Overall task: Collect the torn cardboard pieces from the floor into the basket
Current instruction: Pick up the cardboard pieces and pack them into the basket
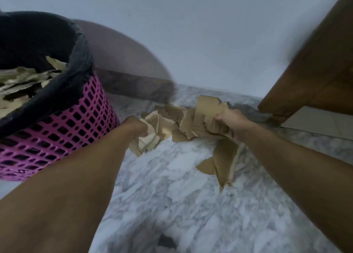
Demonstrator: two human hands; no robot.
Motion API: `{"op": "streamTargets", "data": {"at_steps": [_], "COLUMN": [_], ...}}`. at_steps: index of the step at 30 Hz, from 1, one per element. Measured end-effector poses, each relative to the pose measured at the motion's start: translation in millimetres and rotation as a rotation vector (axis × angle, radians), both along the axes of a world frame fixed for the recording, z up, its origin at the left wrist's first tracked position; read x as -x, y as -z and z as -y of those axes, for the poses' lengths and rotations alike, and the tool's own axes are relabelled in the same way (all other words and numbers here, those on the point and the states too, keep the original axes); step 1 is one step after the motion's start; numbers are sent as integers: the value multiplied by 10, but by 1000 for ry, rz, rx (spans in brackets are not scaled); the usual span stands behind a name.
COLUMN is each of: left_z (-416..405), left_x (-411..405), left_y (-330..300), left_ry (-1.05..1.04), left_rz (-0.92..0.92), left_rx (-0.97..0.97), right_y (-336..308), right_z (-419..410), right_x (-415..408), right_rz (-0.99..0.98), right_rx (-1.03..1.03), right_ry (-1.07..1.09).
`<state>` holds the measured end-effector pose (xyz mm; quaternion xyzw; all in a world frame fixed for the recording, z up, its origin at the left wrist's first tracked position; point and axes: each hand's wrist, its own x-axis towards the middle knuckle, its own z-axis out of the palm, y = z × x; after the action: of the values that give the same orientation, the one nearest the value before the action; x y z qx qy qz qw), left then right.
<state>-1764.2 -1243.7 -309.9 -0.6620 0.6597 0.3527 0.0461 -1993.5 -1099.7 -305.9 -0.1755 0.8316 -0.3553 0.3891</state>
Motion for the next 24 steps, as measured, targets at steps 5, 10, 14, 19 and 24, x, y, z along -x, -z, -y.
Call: {"op": "streamTargets", "data": {"at_steps": [5,10,14,19,24], "left_z": [172,340,169,144,77], "left_x": [75,197,266,219,131], "left_y": [103,466,264,279,248], "left_ry": [-110,-38,63,29,-83], "left_rz": [-225,-176,-19,-216,-368], "left_rx": [-55,-66,99,62,14], "right_y": [125,221,331,346,285], "right_z": [255,449,521,511,437], "right_x": [-126,-193,-246,-316,-329], "right_rz": [88,-107,-249,-170,108], "right_rx": [-12,-79,-111,-105,-50], "right_ry": [-72,-320,-418,-300,-201]}}
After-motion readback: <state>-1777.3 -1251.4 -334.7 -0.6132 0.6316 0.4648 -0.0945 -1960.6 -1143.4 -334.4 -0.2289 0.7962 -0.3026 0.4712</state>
